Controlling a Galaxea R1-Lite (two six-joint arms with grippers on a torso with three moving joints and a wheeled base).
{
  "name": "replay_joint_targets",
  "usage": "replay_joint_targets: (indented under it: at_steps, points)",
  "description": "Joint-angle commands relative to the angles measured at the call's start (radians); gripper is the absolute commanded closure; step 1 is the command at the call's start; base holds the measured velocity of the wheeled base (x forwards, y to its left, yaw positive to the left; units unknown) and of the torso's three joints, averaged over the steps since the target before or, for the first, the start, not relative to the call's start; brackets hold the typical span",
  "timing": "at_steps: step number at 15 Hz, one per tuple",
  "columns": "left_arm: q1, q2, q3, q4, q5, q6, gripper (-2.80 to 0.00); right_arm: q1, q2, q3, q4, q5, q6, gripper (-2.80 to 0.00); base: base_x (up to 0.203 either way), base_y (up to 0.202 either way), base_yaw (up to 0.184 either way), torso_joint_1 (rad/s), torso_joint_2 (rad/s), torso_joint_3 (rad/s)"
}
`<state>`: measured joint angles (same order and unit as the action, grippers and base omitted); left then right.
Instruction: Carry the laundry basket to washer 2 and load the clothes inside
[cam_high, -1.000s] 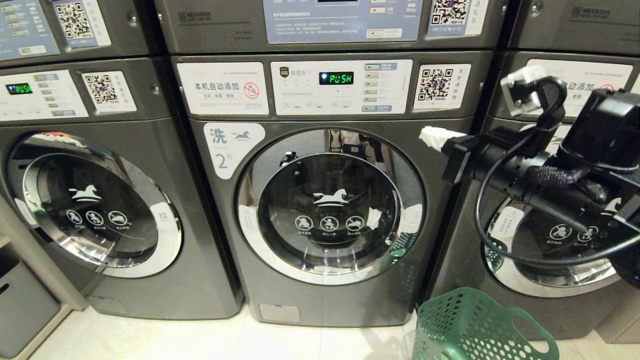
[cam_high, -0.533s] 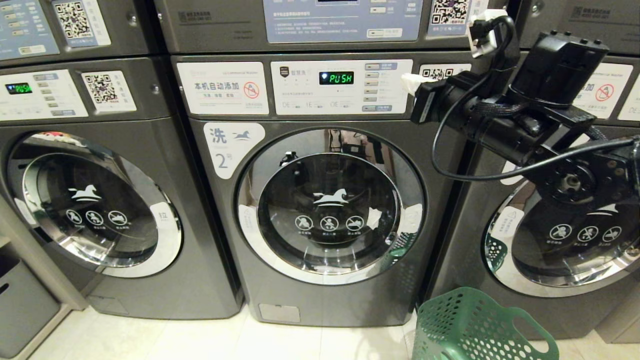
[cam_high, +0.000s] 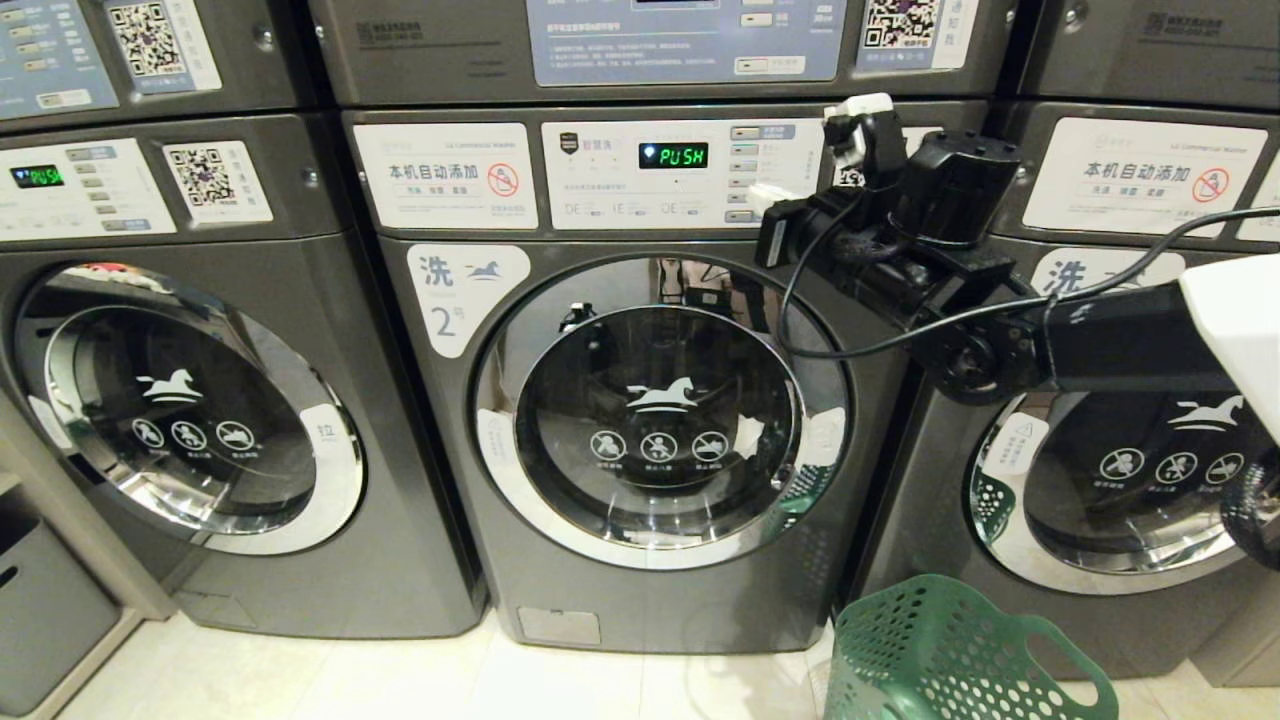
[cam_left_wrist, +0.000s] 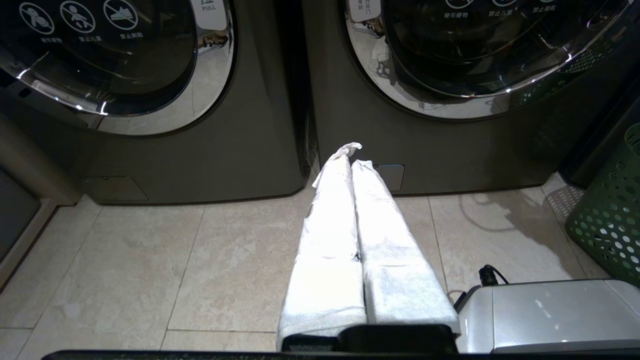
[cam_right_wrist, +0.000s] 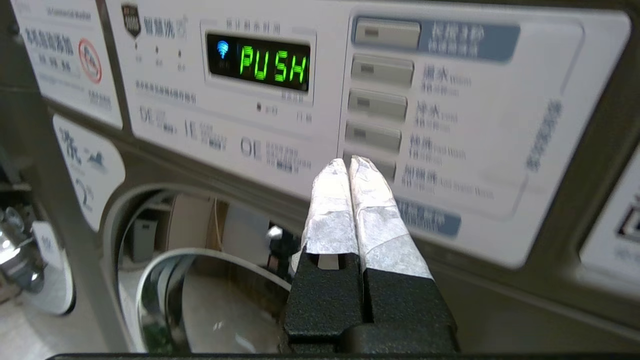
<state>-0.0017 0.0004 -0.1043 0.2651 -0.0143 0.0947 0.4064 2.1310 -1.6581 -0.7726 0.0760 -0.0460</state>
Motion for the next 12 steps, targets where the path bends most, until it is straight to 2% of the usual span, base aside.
replay_joint_targets:
  at_steps: [1,5,12]
  points:
    - [0.000,0.000,0.000,0.002,0.000,0.000,0.00,-0.002,0.080,-0.095,0.002,0.001,-0.001,0.00,0.000,0.000,0.000,0.000,0.00,0.000]
    - [0.000,0.000,0.000,0.002,0.000,0.000,0.00,-0.003,0.163,-0.296,0.098,0.002,-0.003,0.00,0.000,0.000,0.000,0.000,0.00,0.000]
    - [0.000,0.000,0.000,0.002,0.000,0.000,0.00,-0.009,0.180,-0.298,0.096,-0.001,-0.002,0.00,0.000,0.000,0.000,0.000,0.00,0.000]
